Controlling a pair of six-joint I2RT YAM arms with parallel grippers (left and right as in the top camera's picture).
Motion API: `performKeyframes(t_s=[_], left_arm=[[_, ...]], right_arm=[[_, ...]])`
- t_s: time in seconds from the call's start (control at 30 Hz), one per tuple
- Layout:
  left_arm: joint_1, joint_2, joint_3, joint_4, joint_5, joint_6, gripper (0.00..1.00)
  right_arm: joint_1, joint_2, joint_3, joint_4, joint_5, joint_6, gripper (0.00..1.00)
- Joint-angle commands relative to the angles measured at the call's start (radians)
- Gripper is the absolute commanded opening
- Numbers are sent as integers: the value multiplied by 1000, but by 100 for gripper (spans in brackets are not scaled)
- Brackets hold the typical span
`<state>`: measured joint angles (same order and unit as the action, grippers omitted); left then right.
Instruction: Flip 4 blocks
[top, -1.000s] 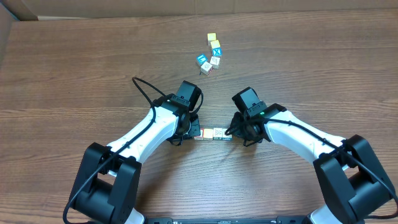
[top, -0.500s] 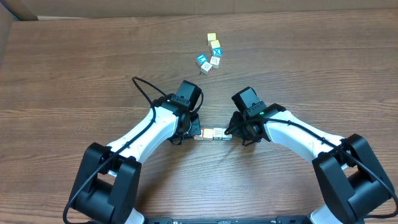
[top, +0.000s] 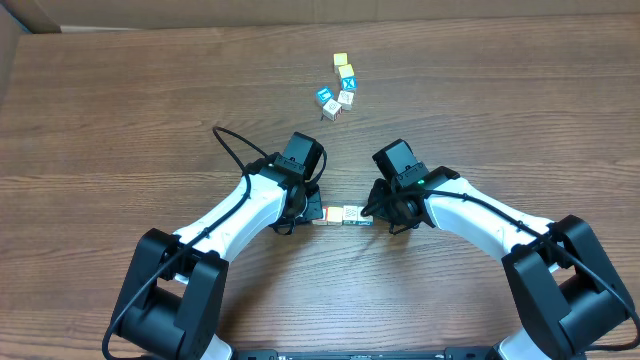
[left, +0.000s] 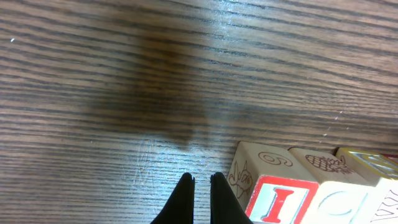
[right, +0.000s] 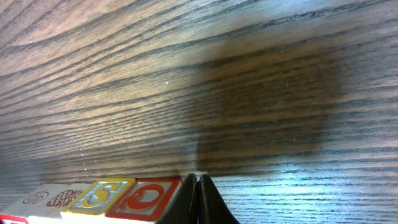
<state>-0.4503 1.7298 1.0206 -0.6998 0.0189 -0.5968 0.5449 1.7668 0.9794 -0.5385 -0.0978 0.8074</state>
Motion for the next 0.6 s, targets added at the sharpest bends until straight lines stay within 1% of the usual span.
performKeyframes(t_s=[0.0,0.13,0.57], left_arm=[[-3,10,-11,15,14,-13,4],[-3,10,-11,33,61,-13,4],[-3,10,-19,42,61,-13,4]], right_arm=[[6,6,-5,8,-2,-5,4],[6,6,-5,8,-3,-5,4],[6,6,-5,21,-43,-4,4]])
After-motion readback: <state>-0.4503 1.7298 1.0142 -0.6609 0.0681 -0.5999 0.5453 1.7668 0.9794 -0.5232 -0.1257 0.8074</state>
